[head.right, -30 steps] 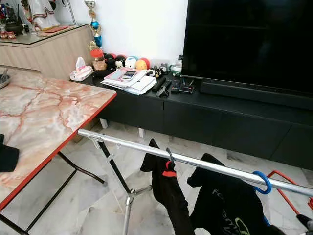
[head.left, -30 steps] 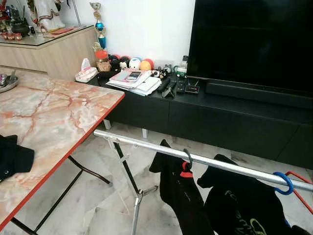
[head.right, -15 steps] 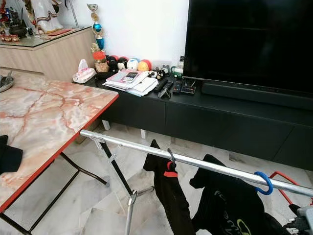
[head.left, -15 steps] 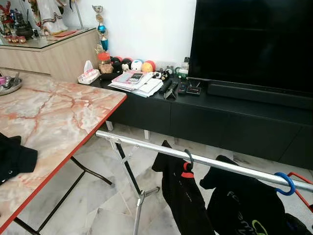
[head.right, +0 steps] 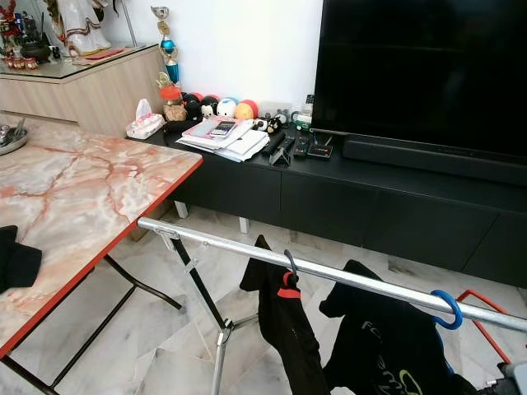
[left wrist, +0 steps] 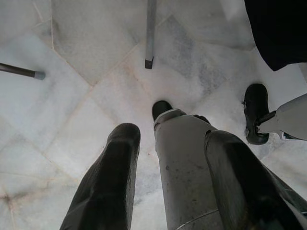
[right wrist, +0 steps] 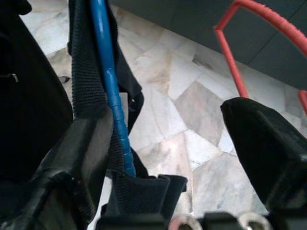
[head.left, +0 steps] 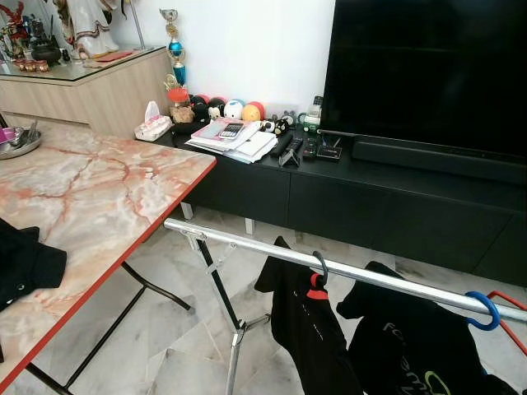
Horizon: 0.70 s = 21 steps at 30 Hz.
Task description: Hang hanger
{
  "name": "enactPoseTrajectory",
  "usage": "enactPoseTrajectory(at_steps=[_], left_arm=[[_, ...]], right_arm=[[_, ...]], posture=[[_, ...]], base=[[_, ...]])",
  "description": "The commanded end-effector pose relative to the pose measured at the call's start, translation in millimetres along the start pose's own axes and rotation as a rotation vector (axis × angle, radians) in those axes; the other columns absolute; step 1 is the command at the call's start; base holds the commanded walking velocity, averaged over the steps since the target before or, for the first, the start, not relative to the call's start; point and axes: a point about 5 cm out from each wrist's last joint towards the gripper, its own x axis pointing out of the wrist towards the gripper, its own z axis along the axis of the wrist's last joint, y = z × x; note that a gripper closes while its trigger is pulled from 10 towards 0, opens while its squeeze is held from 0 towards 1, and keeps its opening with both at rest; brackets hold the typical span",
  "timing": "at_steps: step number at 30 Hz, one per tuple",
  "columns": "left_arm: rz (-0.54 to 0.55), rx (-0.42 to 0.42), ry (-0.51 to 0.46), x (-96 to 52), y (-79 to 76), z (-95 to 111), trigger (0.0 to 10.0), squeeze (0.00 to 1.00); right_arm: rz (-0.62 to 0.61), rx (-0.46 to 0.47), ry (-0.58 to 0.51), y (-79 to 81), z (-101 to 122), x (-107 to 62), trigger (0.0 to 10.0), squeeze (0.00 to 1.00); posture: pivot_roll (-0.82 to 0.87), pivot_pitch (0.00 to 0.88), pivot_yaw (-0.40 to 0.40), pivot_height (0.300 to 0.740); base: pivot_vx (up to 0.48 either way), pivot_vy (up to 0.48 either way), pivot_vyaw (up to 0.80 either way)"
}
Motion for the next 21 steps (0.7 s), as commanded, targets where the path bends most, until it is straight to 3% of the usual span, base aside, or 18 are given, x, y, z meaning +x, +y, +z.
enactPoseTrajectory(at_steps=[1, 12, 21], left_arm=[[0.006, 0.014, 0.016, -0.7, 3.2, -3.0, 10.0, 0.0], [0.007, 0.022, 0.021, -1.1, 3.2, -5.6, 10.0, 0.0], [0.005, 0.021, 0.022, -1.2, 3.0, -6.4, 10.0, 0.0]], right_arm=[[-0.019, 0.0, -0.018, -1.9, 1.4, 1.1, 10.0, 0.0], [-0.052, 0.031, -0.101, -5.8, 10.4, 4.9, 10.0, 0.0], [-0.01, 0.026, -0.114, 7.5, 11.7, 18.1, 10.0, 0.0]], posture=[[-0.1, 0.006, 0.015, 0.74], [-0.1, 0.0, 0.019, 0.74], [-0.09, 0.0, 0.013, 0.74]], base=[[0.0, 0.0, 0.0], [0.0, 0.0, 0.0], [0.0, 0.0, 0.0]])
